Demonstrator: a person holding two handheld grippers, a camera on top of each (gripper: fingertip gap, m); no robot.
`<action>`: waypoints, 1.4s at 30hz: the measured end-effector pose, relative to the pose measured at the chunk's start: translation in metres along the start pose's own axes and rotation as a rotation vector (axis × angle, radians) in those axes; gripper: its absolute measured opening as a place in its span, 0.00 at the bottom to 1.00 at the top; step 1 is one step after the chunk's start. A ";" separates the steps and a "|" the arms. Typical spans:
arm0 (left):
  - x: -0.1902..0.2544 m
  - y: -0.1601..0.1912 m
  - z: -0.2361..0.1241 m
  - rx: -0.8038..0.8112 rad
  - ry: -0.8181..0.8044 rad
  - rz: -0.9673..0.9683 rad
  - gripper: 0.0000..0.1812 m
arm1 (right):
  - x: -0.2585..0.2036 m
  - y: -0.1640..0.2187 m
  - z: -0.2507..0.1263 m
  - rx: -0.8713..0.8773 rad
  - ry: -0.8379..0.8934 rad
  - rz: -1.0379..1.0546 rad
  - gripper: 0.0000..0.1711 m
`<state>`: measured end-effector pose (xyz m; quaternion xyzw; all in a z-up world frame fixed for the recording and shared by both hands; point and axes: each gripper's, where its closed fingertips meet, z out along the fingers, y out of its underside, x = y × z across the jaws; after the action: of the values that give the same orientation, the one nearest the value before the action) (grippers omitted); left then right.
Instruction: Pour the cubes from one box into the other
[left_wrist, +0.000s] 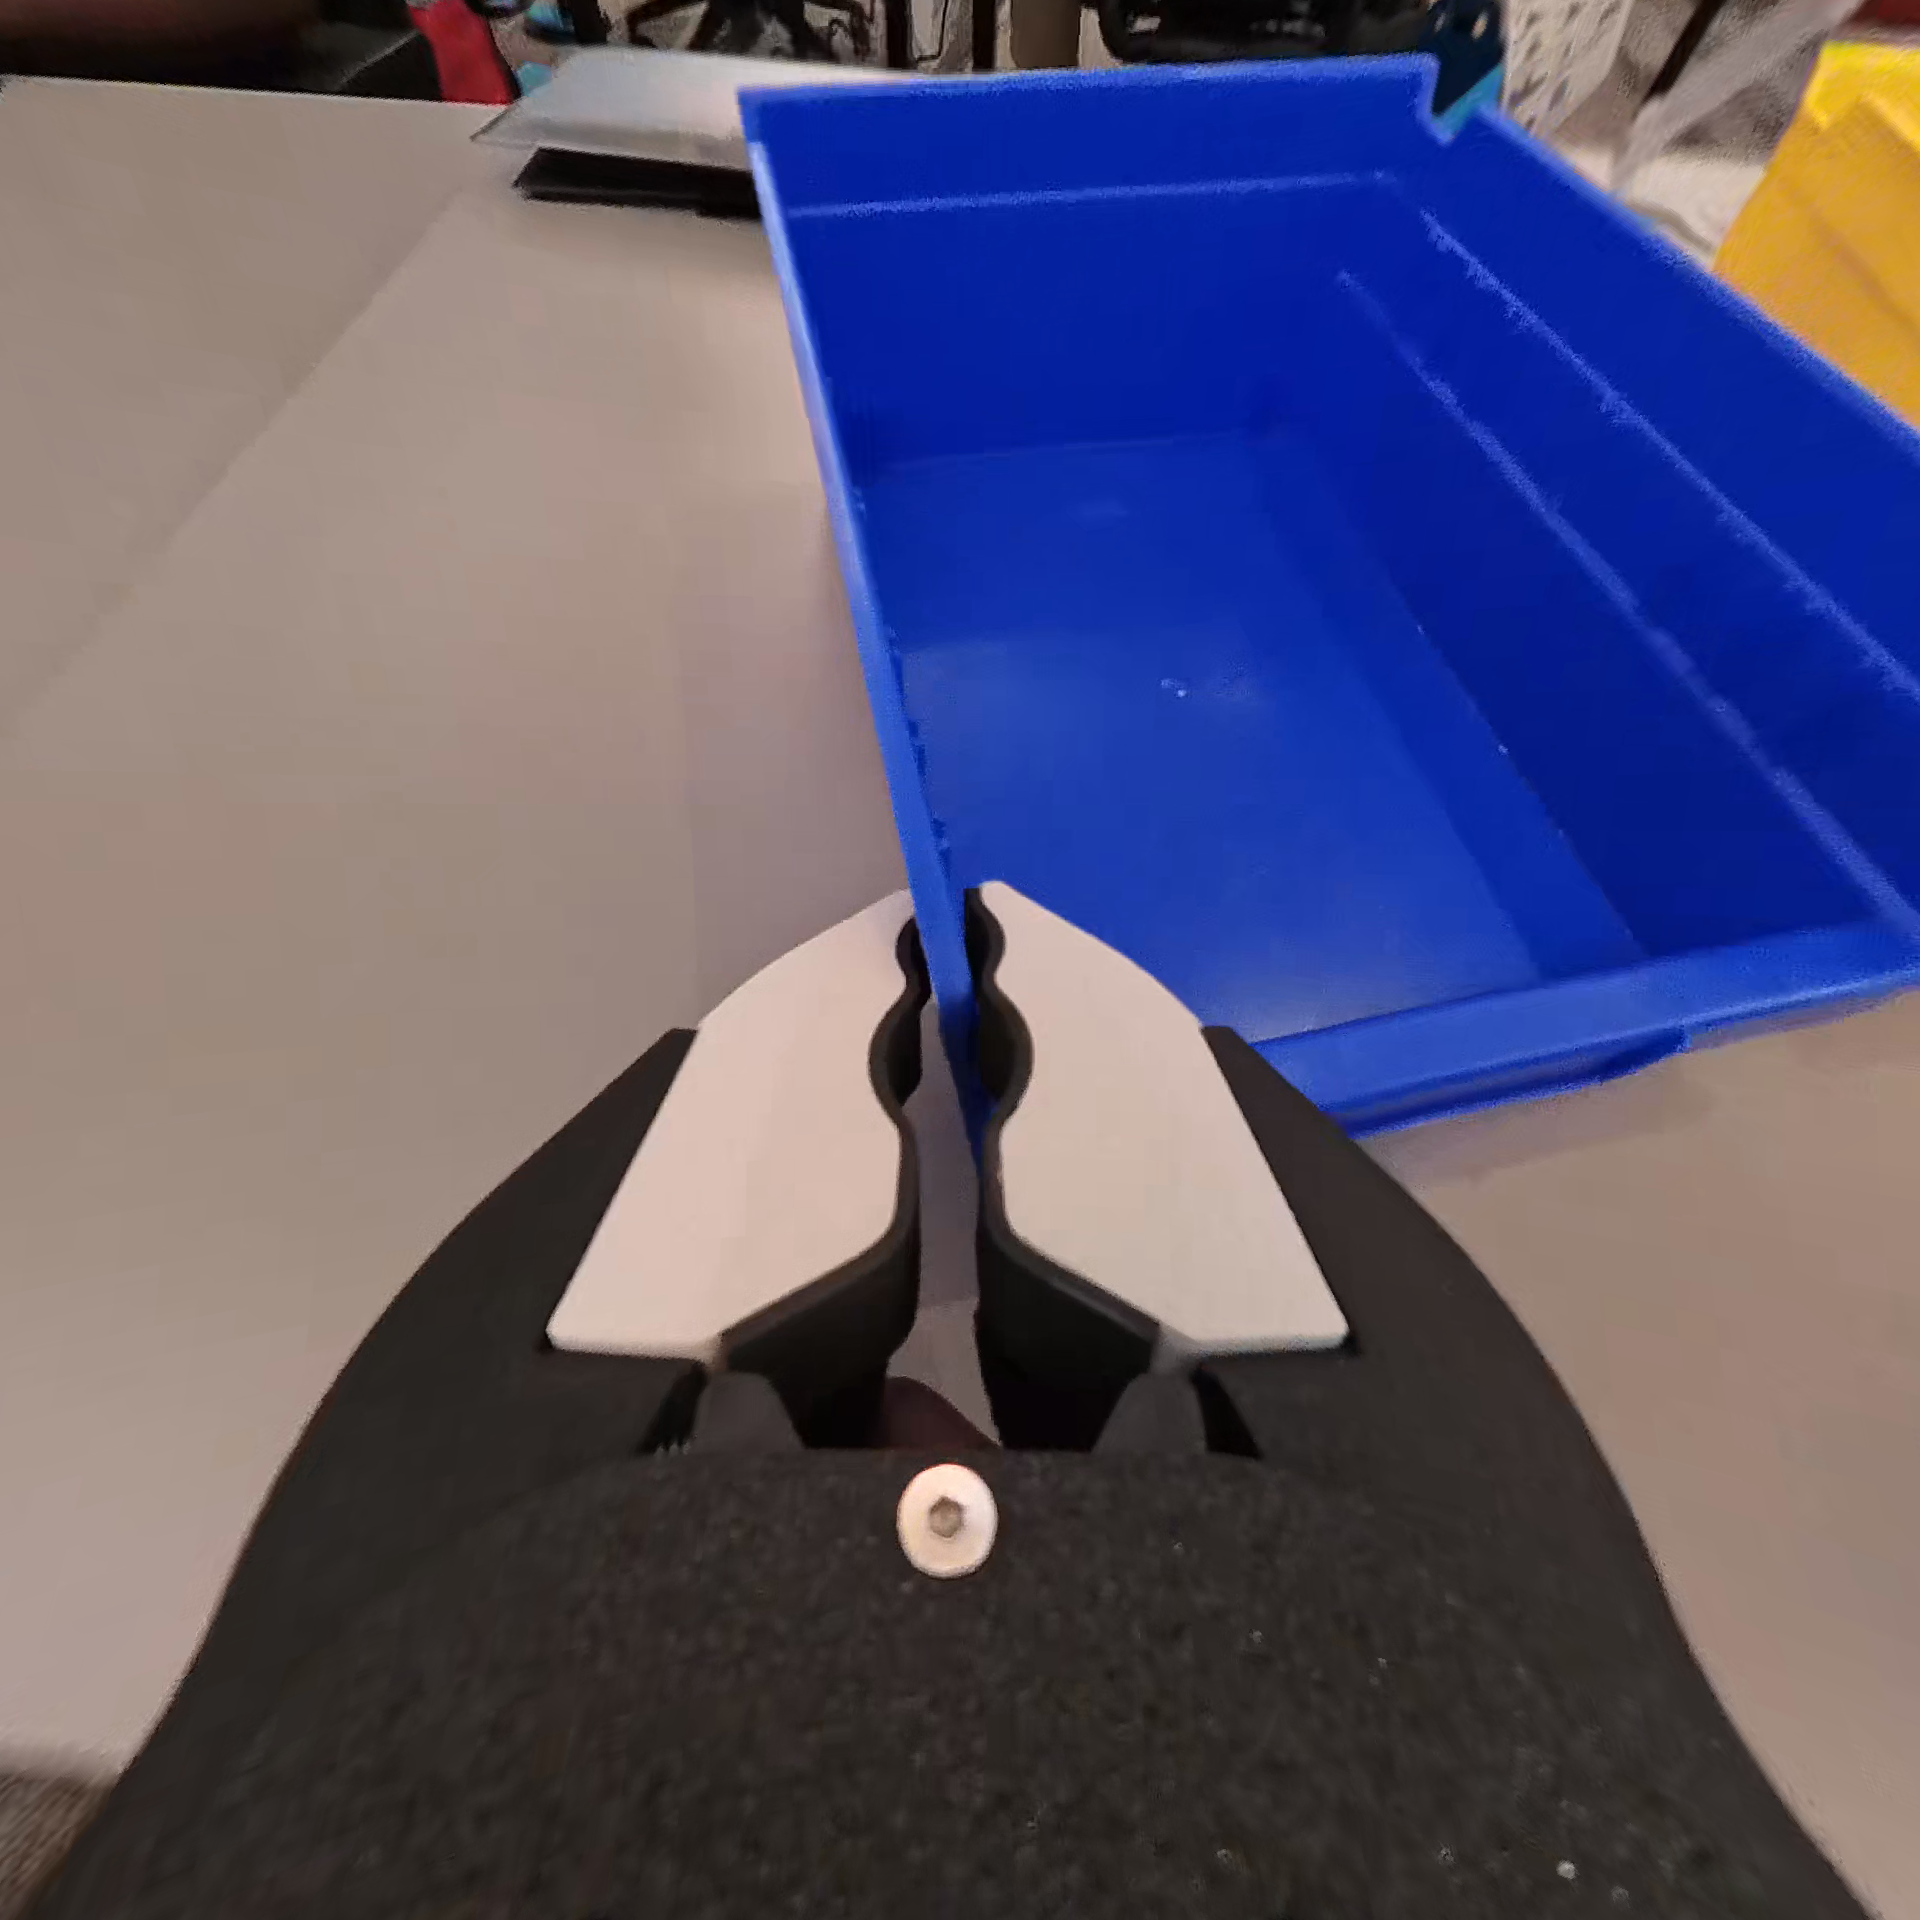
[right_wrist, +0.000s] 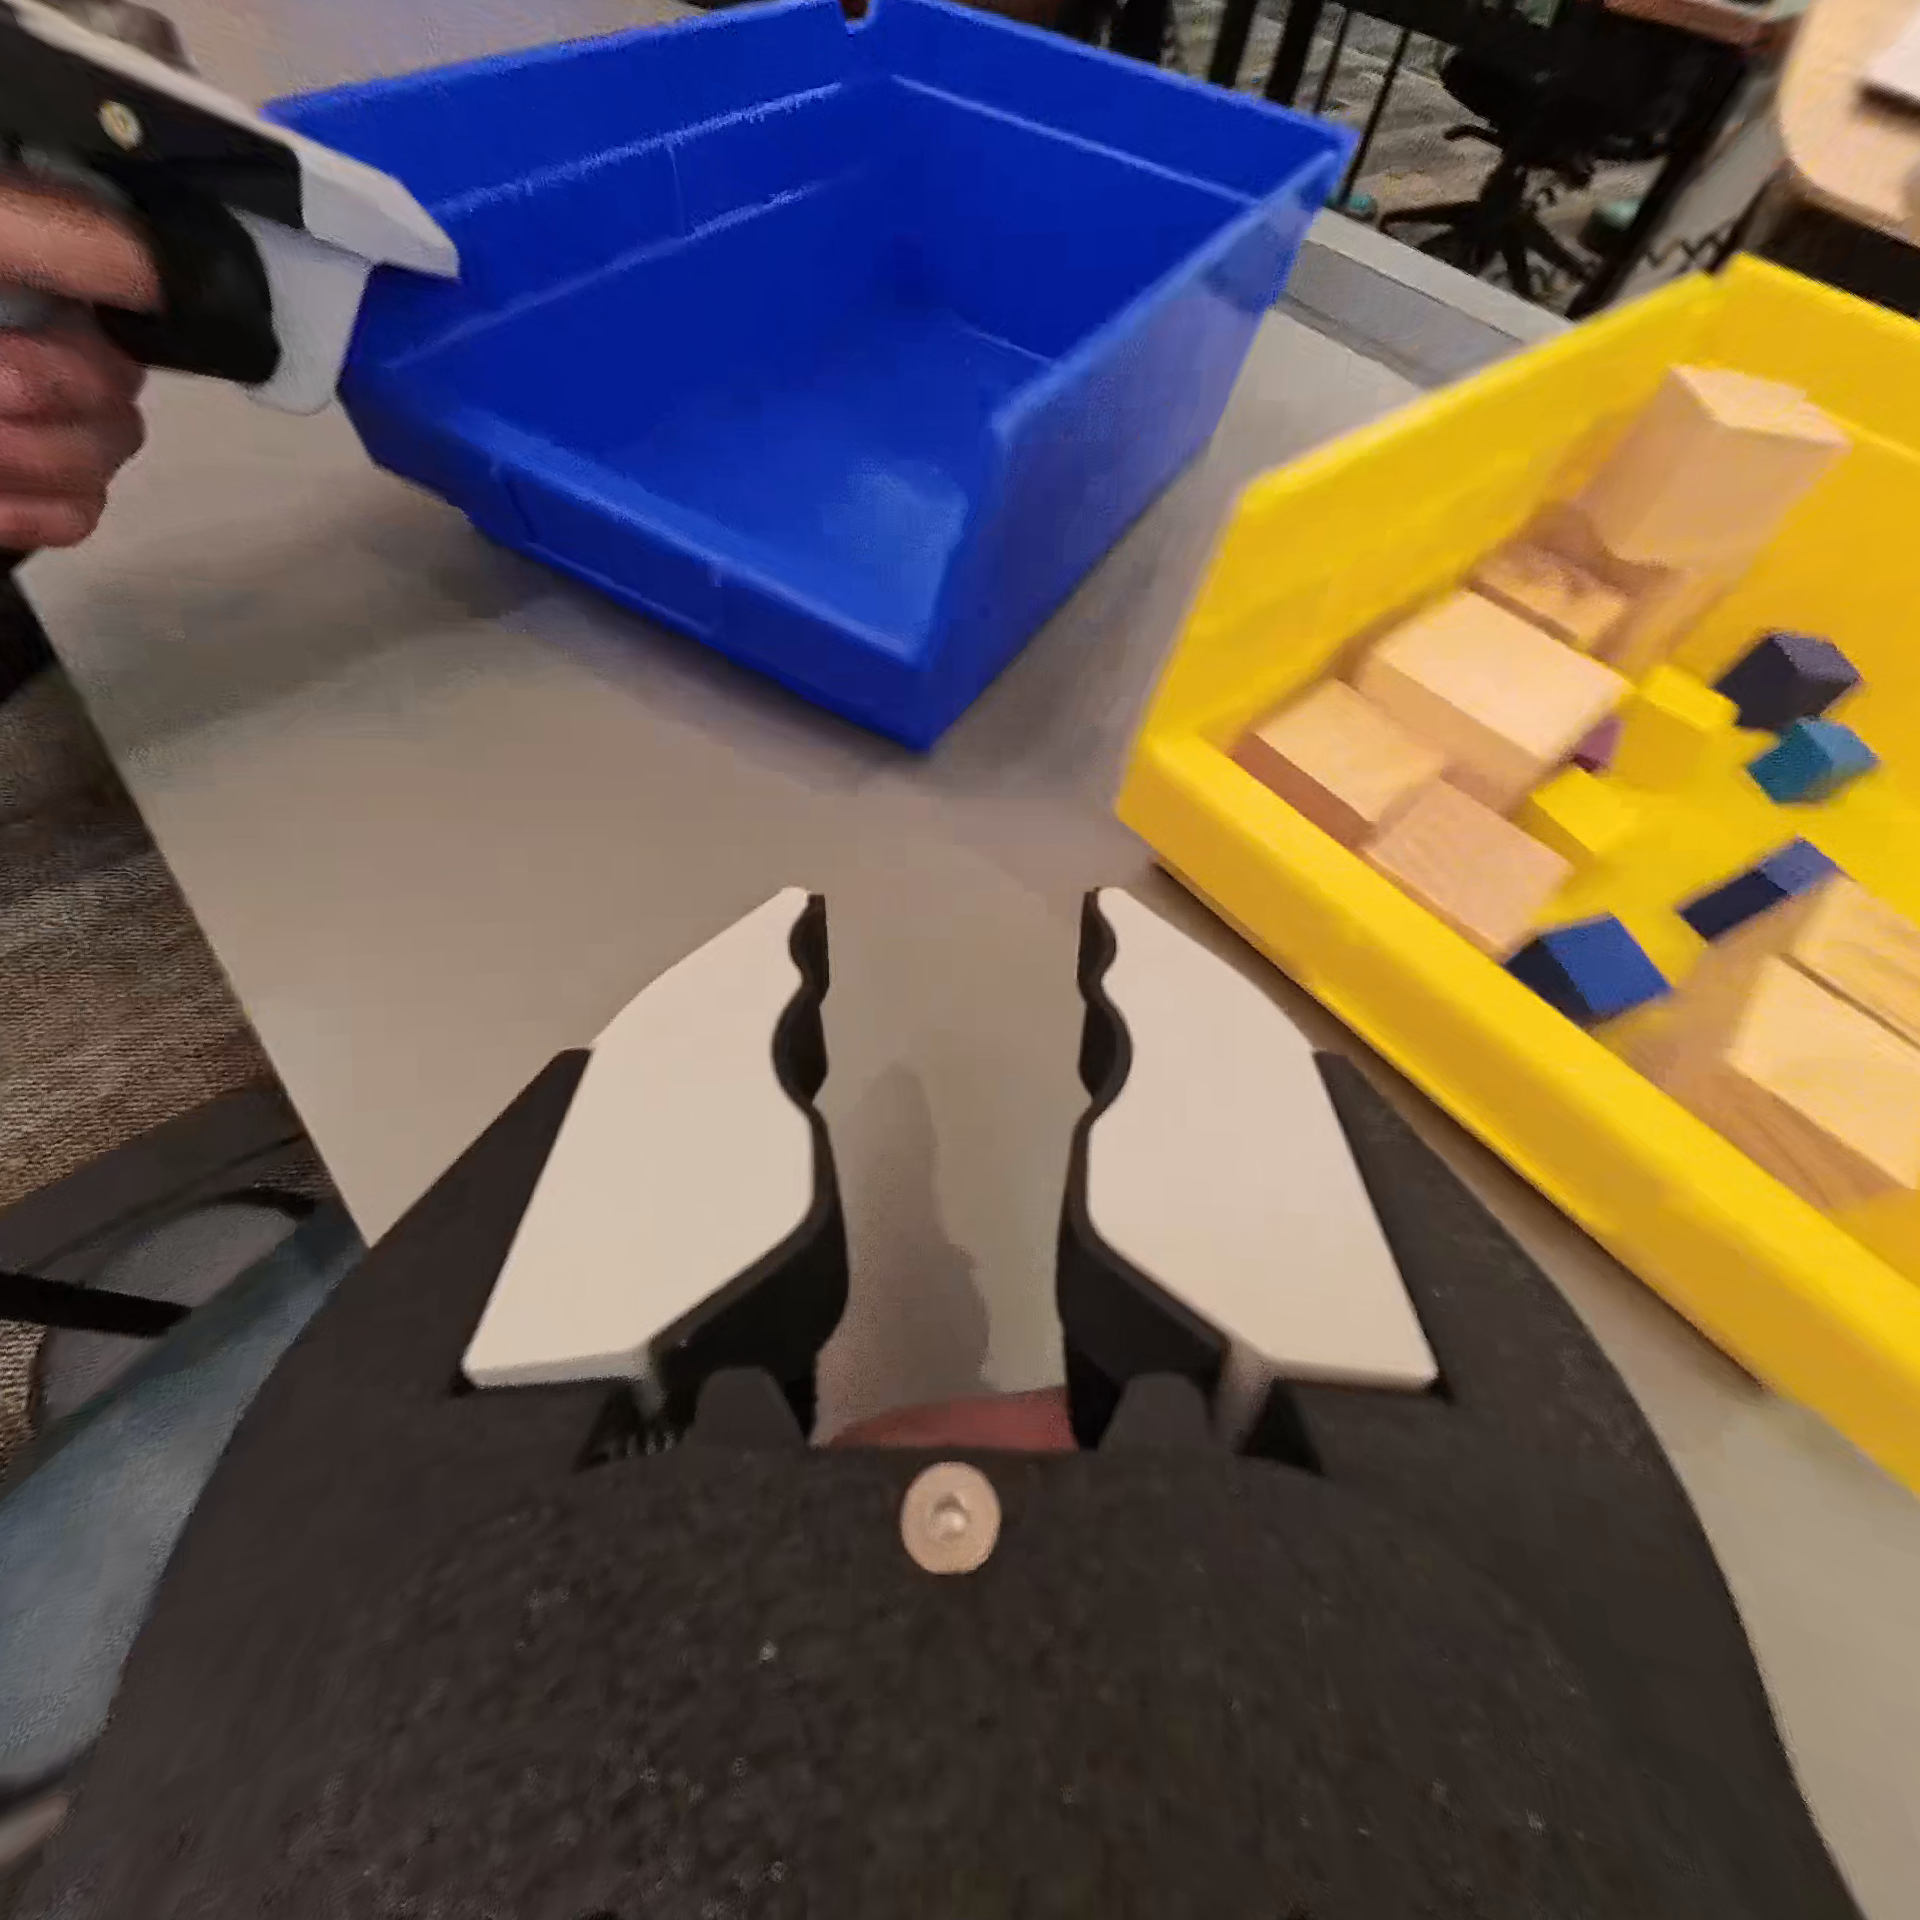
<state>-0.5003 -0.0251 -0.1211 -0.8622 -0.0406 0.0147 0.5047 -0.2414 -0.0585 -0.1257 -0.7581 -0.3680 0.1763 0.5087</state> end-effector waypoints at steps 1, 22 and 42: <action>0.003 0.008 -0.014 -0.008 -0.011 -0.005 0.03 | -0.011 -0.008 0.007 0.007 -0.016 0.005 0.27; 0.103 -0.067 -0.171 0.420 -0.112 0.079 0.03 | 0.034 -0.117 -0.072 0.235 0.236 0.130 0.03; 0.601 -0.049 0.006 0.094 0.396 0.284 0.03 | 0.430 0.127 -0.299 -0.034 0.741 0.543 0.01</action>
<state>0.0950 0.0549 -0.0721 -0.8209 0.1812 -0.0818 0.5354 0.2854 0.0399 -0.0681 -0.8472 0.0480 0.0144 0.5289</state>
